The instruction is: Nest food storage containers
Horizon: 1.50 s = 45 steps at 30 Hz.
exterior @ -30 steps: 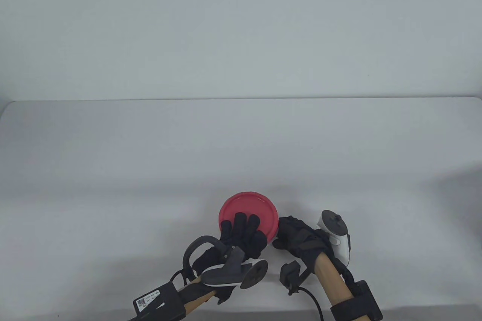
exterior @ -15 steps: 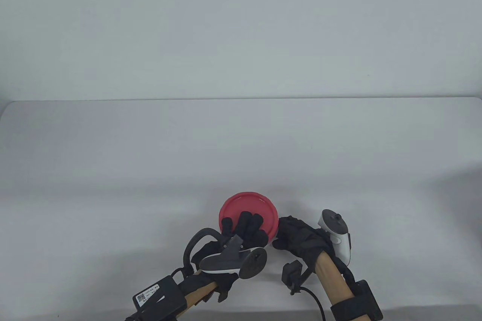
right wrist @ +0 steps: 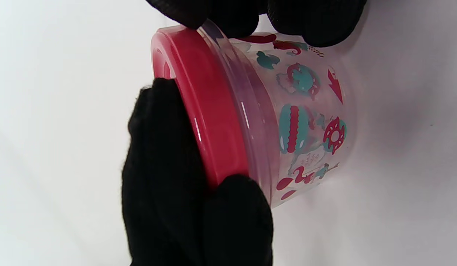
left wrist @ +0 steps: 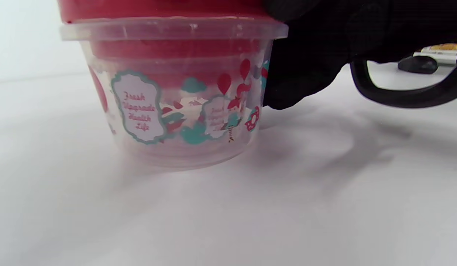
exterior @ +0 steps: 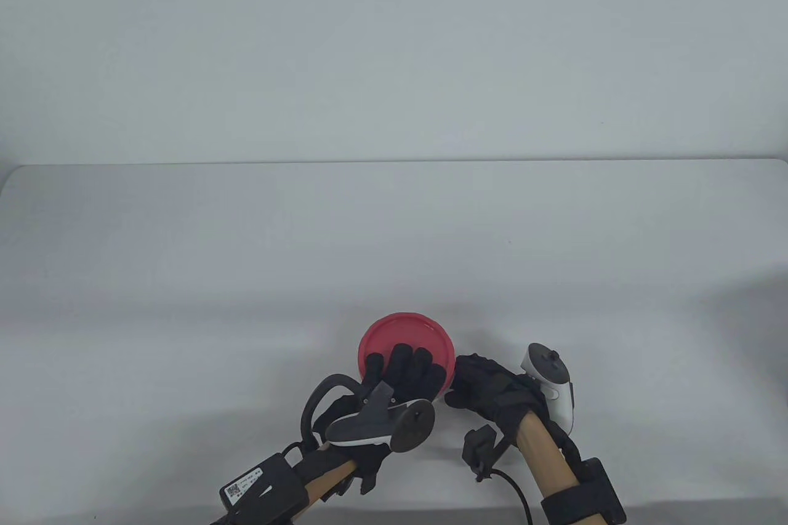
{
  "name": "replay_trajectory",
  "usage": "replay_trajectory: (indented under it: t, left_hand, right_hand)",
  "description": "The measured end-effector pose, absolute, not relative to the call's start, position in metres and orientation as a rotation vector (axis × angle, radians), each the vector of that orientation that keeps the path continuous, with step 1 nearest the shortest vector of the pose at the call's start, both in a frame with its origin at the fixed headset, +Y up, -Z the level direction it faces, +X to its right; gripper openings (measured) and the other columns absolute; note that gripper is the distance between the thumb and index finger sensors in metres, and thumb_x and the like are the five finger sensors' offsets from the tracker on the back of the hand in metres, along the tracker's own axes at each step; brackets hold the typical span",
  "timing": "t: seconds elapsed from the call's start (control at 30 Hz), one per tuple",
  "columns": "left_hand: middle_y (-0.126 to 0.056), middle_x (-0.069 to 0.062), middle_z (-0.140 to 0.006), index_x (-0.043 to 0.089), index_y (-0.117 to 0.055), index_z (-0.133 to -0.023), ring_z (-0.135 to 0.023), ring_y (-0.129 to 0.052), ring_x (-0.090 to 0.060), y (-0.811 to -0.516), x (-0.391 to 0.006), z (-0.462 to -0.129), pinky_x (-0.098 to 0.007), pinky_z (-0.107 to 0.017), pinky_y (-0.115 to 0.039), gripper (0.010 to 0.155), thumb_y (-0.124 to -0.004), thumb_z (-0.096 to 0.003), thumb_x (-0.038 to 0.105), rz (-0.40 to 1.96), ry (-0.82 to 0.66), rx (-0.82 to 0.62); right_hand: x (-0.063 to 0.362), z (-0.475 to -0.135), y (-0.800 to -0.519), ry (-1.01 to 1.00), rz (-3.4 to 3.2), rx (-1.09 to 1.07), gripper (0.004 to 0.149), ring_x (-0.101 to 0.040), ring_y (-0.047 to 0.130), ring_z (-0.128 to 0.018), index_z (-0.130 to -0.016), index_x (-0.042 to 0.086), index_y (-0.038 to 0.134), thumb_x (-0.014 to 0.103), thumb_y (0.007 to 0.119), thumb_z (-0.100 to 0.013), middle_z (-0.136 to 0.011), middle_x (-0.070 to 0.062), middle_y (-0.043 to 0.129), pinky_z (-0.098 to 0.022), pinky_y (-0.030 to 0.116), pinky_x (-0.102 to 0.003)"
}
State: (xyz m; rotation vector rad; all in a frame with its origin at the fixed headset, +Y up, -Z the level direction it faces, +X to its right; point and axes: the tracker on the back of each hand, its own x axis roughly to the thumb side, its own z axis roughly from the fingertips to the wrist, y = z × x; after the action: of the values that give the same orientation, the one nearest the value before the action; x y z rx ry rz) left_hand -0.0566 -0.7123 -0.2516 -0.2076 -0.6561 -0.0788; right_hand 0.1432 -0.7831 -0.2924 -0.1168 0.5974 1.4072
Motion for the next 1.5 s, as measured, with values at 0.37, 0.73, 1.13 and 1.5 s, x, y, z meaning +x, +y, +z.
replay_trajectory:
  t: [0.37, 0.73, 1.13, 1.5]
  left_hand:
    - [-0.033, -0.002, -0.127, 0.034, -0.030, -0.121, -0.117, -0.038, -0.033, -0.706, -0.063, -0.238, -0.050, -0.083, -0.042, 0.060, -0.054, -0.0661, 0.033, -0.066, -0.635, -0.155]
    - [-0.007, -0.007, -0.126, 0.027, -0.009, -0.120, -0.117, -0.009, -0.037, -0.726, -0.048, -0.252, -0.054, -0.083, -0.016, 0.063, -0.037, -0.0672, 0.046, 0.033, -0.531, -0.214]
    - [-0.012, 0.000, -0.128, 0.030, -0.014, -0.121, -0.118, -0.012, -0.030, -0.721, -0.059, -0.257, -0.047, -0.085, -0.017, 0.064, -0.044, -0.0665, 0.043, 0.093, -0.620, -0.259]
    - [-0.007, -0.011, -0.128, 0.021, -0.013, -0.123, -0.116, -0.007, -0.041, -0.714, -0.053, -0.260, -0.052, -0.082, -0.010, 0.074, -0.046, -0.0655, 0.053, 0.110, -0.562, -0.239]
  right_hand:
    - [0.144, -0.292, -0.784, 0.588, 1.418, -0.113, 0.045, -0.051, 0.043, -0.094, -0.099, -0.006, 0.052, 0.023, 0.057, -0.065, -0.108, -0.031, 0.022, -0.063, 0.053, -0.060]
    - [0.138, -0.293, -0.791, 0.658, 1.322, -0.076, 0.041, -0.051, 0.038, -0.094, -0.093, -0.008, 0.053, 0.020, 0.056, -0.063, -0.107, -0.027, 0.022, -0.064, 0.049, -0.062]
    - [0.136, -0.289, -0.790, 0.581, 1.325, -0.137, 0.040, -0.051, 0.039, -0.094, -0.088, -0.011, 0.057, 0.017, 0.057, -0.060, -0.105, -0.025, 0.030, -0.061, 0.042, -0.069]
    - [0.136, -0.289, -0.791, 0.600, 1.375, -0.114, 0.039, -0.051, 0.040, -0.093, -0.089, -0.009, 0.057, 0.019, 0.056, -0.062, -0.106, -0.024, 0.030, -0.062, 0.043, -0.067]
